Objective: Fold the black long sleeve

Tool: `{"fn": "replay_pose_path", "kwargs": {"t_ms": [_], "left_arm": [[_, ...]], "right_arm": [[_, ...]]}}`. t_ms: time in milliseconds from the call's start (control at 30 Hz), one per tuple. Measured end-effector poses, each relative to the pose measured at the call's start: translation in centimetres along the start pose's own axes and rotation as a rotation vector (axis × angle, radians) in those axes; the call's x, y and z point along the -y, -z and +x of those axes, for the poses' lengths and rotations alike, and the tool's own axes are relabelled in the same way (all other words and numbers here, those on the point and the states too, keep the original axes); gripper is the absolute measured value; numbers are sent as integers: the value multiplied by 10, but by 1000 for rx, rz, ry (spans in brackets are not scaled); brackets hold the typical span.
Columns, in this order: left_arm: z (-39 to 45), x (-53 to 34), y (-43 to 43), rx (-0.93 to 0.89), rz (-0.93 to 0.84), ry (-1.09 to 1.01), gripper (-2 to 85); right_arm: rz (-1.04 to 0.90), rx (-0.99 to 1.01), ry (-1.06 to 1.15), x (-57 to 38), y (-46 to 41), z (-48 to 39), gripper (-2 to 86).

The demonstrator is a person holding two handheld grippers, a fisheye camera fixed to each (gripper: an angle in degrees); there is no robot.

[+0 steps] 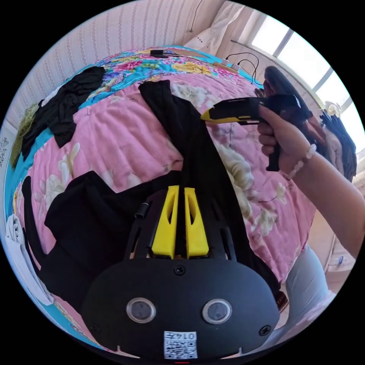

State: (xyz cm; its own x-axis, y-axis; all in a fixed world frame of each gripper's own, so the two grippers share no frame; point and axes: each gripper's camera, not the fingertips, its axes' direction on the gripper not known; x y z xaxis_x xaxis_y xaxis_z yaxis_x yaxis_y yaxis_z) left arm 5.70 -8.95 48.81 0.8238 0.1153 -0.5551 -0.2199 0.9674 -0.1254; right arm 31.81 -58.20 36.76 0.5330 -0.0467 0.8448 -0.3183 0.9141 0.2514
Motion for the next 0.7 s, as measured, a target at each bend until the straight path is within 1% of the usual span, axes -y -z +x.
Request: {"fn": "replay_pose_path", "kwargs": {"t_ms": [67,133,200,300,400,500,600,700], "left_arm": [[3,3,5,-22,13,-15,3],[13,4,17,-41,61,-83,-4],[28,6,28,-65,88,-135,-7],[45,12,28,-46,76,-208,-8],[43,20,-1,17,12,-198,-4],[28,30,-33,14,-53,-124,11],[24,38,-44,45,-44,-106,39],[34,45,-43,93,-22,-133,49]], "right_arm": [[38,26,52,-33,46,3,8],[44,-17,94,-80,93,0,4],[5,28,17,-141,143,5,1],[25,-34,-95,-199,191,5,2],[23,-70,-120,-222,201,19,9],[19,-135,-189,-230,209,44,21],[56,-168,-188,-231,220,60,35],[42,-172,-186,-213,213,77,55]]}}
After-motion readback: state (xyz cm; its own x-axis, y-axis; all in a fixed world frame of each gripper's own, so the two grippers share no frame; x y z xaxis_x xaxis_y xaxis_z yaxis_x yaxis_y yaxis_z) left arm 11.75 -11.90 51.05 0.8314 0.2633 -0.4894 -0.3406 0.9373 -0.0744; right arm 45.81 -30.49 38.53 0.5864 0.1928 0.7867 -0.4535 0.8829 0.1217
